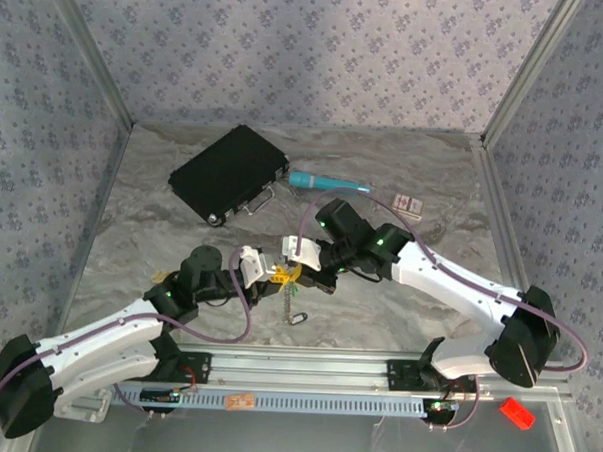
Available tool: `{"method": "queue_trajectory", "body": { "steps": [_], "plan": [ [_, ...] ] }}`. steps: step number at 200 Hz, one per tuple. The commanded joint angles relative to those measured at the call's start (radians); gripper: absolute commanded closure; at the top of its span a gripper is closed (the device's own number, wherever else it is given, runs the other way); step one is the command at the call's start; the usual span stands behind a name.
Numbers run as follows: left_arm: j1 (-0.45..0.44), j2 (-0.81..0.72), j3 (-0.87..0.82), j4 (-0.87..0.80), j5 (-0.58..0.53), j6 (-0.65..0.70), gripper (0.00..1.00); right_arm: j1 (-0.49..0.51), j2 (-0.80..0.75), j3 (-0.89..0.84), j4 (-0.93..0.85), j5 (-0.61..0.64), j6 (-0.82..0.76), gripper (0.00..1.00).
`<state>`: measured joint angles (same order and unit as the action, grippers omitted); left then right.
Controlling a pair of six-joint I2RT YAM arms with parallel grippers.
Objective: Put the keys on the keyring
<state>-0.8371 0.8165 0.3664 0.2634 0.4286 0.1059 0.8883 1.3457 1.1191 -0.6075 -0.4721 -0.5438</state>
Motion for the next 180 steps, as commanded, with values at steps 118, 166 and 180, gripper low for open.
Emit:
{"method": "queue_trajectory", "body": {
  "steps": [118,166,180],
  "plan": [
    [0.000,-0.028,-0.093,0.322,0.002,-0.089,1.00,-0.084,-0.128,-0.223,0.338,-0.174,0.222,0.67],
    [0.001,-0.024,-0.096,0.326,0.008,-0.100,1.00,-0.074,-0.119,-0.228,0.376,-0.191,0.225,0.76],
    [0.001,-0.025,-0.095,0.327,0.008,-0.101,1.00,-0.071,-0.113,-0.228,0.383,-0.194,0.225,0.80]
  ]
}}
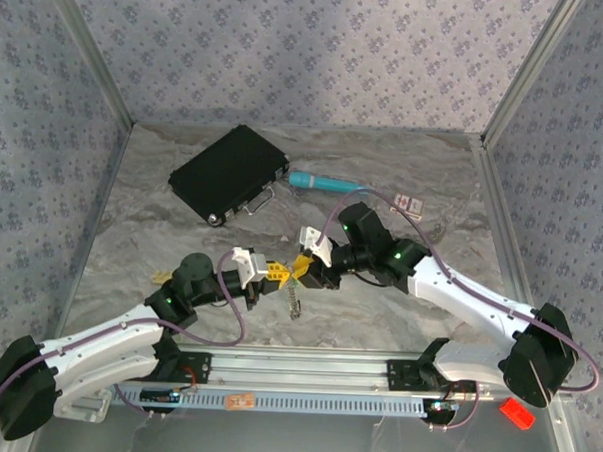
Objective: Put the keys on the keyring
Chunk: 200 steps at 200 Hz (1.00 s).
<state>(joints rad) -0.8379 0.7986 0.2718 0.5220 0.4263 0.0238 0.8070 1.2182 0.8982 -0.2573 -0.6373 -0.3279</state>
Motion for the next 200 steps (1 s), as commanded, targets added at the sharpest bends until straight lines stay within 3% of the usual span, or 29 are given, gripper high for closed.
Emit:
{"method": "queue_trajectory", "body": {
  "steps": [1,25,41,55,71,86,128,200],
  "plan": [
    [0.001,-0.007,-0.001,0.069,0.011,-0.020,1.00,0.011,0.014,-0.007,0.033,-0.030,0.009,0.80],
    [0.001,-0.008,-0.002,0.067,0.009,-0.020,1.00,0.015,0.024,-0.002,0.037,-0.039,0.006,0.88],
    [0.002,-0.007,0.000,0.062,0.006,-0.020,1.00,0.017,0.035,0.009,0.021,-0.053,-0.006,1.00],
    [-0.001,-0.010,0.008,0.031,-0.016,-0.017,1.00,0.019,0.041,0.024,-0.015,-0.055,-0.024,1.00],
    [0.000,-0.019,0.023,-0.036,-0.044,-0.003,0.85,0.020,0.041,0.050,-0.071,-0.033,-0.055,1.00],
    [0.002,-0.034,0.041,-0.117,-0.056,0.032,0.81,0.023,0.046,0.085,-0.149,0.011,-0.100,1.00],
    [-0.001,-0.030,0.101,-0.315,-0.053,0.120,0.80,0.074,0.098,0.198,-0.375,0.181,-0.231,1.00],
    [0.000,0.005,0.114,-0.289,0.006,0.126,0.82,0.115,0.137,0.255,-0.372,0.174,-0.227,1.00]
  ]
}}
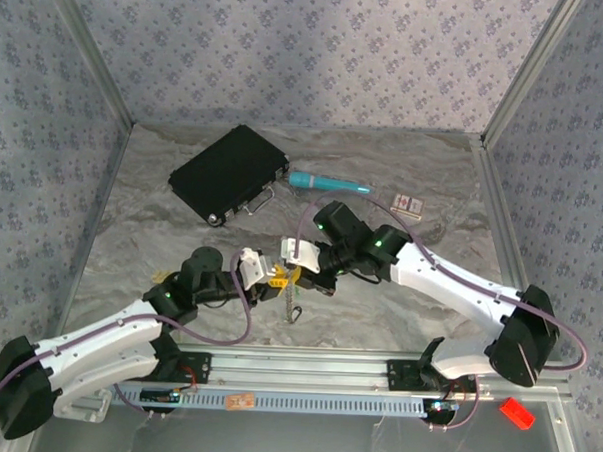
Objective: Put the keys on the keyring
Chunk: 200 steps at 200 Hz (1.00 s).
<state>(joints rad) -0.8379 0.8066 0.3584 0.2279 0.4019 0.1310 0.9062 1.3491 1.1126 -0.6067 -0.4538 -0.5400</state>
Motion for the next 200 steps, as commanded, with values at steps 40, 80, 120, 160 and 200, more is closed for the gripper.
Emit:
{"method": "queue_trajectory", "body": {
  "steps": [40,80,120,160,200],
  "plan": [
    [-0.001,-0.007,0.022,0.008,0.057,0.021,0.96,0.017,-0.011,0.021,0.015,-0.016,0.016,1.00],
    [0.000,-0.030,-0.012,0.075,0.057,0.000,1.00,-0.019,-0.085,-0.081,0.153,-0.020,0.107,0.71],
    [0.001,-0.064,-0.079,0.201,0.023,-0.069,1.00,-0.052,-0.134,-0.174,0.217,-0.045,0.168,0.66],
    [0.002,-0.072,-0.090,0.212,0.028,-0.074,1.00,-0.054,-0.117,-0.185,0.242,-0.050,0.172,0.67],
    [0.001,-0.071,-0.090,0.217,0.031,-0.073,1.00,-0.053,-0.092,-0.177,0.257,-0.057,0.163,0.72]
  ]
}}
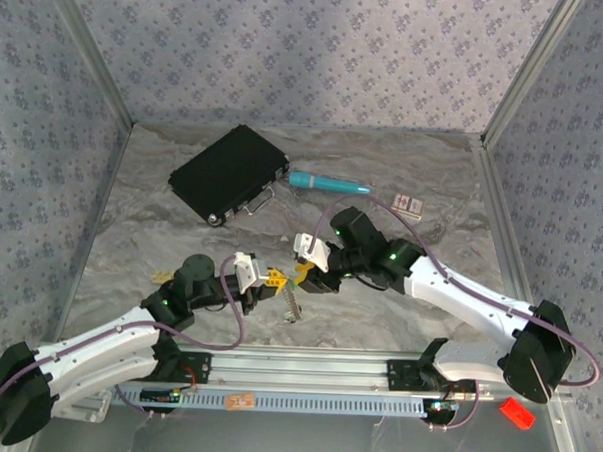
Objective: Put the keys on the keyring
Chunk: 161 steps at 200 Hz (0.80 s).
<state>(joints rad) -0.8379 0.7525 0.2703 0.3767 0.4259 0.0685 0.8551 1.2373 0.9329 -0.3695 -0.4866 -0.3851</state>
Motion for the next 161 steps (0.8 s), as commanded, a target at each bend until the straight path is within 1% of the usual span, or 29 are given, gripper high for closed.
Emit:
{"method": "queue_trajectory", "body": {
  "steps": [1,18,55,83,103,115,133,150,161],
  "plan": [
    [0.001,-0.016,-0.002,0.068,0.007,-0.010,1.00,-0.001,0.021,0.003,0.019,-0.025,0.008,0.72],
    [0.001,-0.015,-0.002,0.071,0.007,-0.011,1.00,-0.001,0.030,0.006,0.018,-0.032,0.006,0.76],
    [0.001,-0.014,-0.002,0.073,0.006,-0.012,1.00,0.000,0.042,0.006,0.014,-0.052,0.000,0.89],
    [0.001,0.005,-0.001,0.106,0.002,-0.011,1.00,0.004,0.056,0.010,0.013,-0.082,-0.002,0.92],
    [0.001,0.025,0.006,0.124,0.003,-0.011,1.00,0.007,0.068,0.019,0.003,-0.088,-0.007,0.91],
    [0.002,0.028,0.008,0.125,0.001,-0.010,1.00,0.008,0.067,0.020,-0.003,-0.081,-0.006,0.86],
    [0.001,0.026,0.003,0.121,-0.003,-0.009,1.00,0.005,0.043,0.008,0.013,-0.072,-0.004,0.82],
    [0.002,0.024,0.001,0.113,-0.001,-0.012,1.00,0.002,0.012,-0.010,0.036,-0.059,0.001,0.75],
    [0.002,0.025,0.000,0.111,0.001,-0.013,1.00,-0.002,-0.002,-0.020,0.049,-0.055,0.002,0.73]
  ]
}}
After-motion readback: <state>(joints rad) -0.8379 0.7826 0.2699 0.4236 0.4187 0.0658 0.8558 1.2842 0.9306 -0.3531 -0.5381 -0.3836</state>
